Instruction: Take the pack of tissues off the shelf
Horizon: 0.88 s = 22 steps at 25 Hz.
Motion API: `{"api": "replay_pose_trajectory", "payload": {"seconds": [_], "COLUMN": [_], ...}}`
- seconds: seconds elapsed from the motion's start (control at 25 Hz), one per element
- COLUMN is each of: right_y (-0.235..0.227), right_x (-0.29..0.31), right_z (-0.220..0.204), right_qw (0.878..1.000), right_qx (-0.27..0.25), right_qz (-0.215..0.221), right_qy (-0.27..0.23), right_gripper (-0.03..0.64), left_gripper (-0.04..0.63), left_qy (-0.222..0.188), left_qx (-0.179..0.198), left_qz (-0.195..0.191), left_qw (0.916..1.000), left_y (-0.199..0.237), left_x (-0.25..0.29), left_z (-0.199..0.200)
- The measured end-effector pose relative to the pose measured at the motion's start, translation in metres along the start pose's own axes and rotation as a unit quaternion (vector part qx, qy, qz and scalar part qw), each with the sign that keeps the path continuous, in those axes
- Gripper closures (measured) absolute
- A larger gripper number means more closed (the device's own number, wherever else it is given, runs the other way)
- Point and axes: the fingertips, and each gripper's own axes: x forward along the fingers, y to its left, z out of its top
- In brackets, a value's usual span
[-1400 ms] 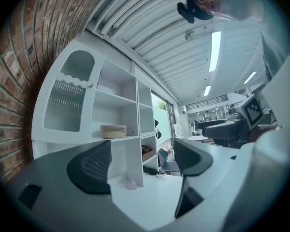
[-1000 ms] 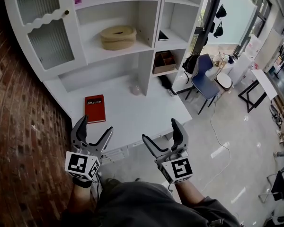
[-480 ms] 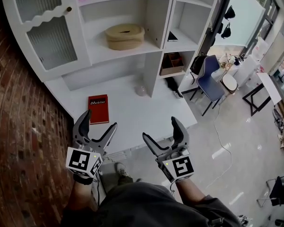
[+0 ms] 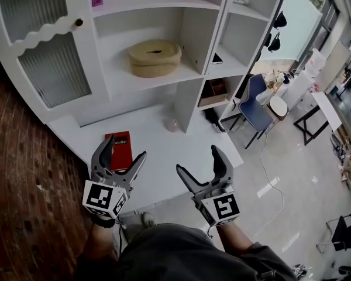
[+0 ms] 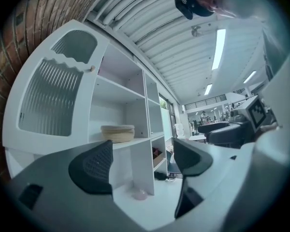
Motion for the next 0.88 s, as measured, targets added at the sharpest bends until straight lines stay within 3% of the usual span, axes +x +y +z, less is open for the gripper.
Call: {"api": "replay_pose_trajectory", "payload": {"seconds": [0.4, 0.88], "right_y": [-0.009, -0.054], "right_x": [0.049, 0.093], "right_z": [-0.001, -0.002], "right_qw": [1.000, 1.000], "right_qx": [-0.001, 0.002], "right_qz": [-0.027, -0.019], "right_qy": [0.010, 0.004], "right_gripper": [0.158, 0.158], "left_gripper": [0.204, 0.207], "left_qy": [0.006, 0.013], "left_qx": [0.006, 0.015], "left_qz": [-0.030, -0.013], "left_qw": [0.9995, 0.9997], "left_y": [0.043, 0.067], "left_x": [0.043, 0.098], "left_z": [-0.006, -0.005]}}
